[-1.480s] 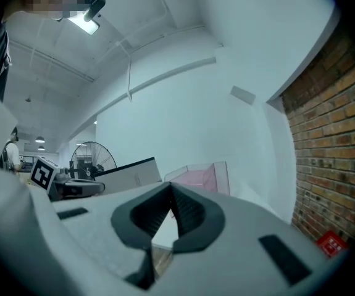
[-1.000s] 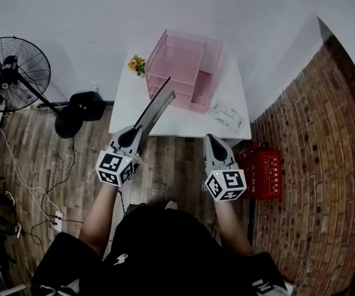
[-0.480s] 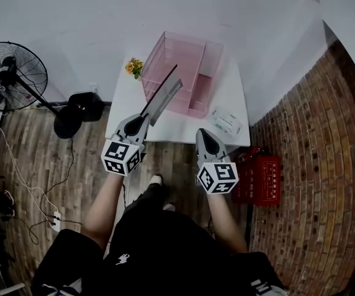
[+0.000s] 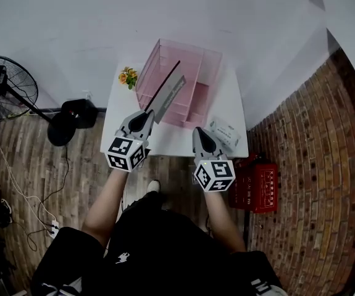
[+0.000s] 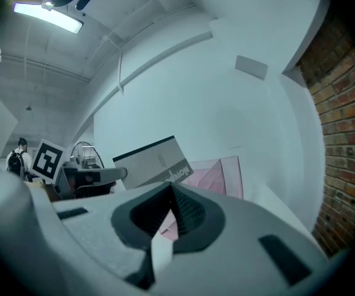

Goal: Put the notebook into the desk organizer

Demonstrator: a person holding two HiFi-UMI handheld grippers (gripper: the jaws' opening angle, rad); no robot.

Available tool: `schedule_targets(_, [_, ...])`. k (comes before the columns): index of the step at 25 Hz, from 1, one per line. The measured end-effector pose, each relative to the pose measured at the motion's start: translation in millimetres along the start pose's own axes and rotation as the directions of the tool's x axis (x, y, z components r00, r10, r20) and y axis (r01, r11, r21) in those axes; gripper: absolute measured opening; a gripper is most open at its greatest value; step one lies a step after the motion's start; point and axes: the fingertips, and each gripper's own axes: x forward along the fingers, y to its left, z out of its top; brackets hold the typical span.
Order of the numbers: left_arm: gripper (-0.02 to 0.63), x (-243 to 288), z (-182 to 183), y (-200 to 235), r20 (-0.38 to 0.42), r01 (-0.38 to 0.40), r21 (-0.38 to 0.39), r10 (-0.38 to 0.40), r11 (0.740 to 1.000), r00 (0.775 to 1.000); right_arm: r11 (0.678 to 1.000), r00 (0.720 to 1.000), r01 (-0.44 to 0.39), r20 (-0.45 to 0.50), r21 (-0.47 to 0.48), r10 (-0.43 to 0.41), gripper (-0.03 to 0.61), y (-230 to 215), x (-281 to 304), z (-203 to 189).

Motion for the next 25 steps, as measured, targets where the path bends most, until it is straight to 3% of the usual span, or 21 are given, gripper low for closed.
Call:
schedule_targets(6, [0.009,29,-2,14,-0.004,0.052,-0.106,-0.052,0.993,0.999,1.0,1.0,0.004,-0.009,0.0,-0.004,0.002,-4,37,8])
schedule_targets(12, [0.009,50,-18,22,-0.018,0.092,-0.25,-0.1,0.964,0.995,1.0,1.0,0.017,-0.002,-0.005,-0.017,0.002,-14,67,16])
schedule_targets(17, [0.01,57,-31,43,-0.012,0.081,-0.382,-0.092,0.921,0.996,1.0,1.0,0.028,-0.001,-0.012,-0.028,0.002,-20,88,22])
schedule_targets(25, [0.011,60,-57,76,-0.039,0.01,-0.484,-0.033,0.875,0.999,1.0,1.0,0.008,-0.009,-0.027,-0.009,0.002,-22,121,24])
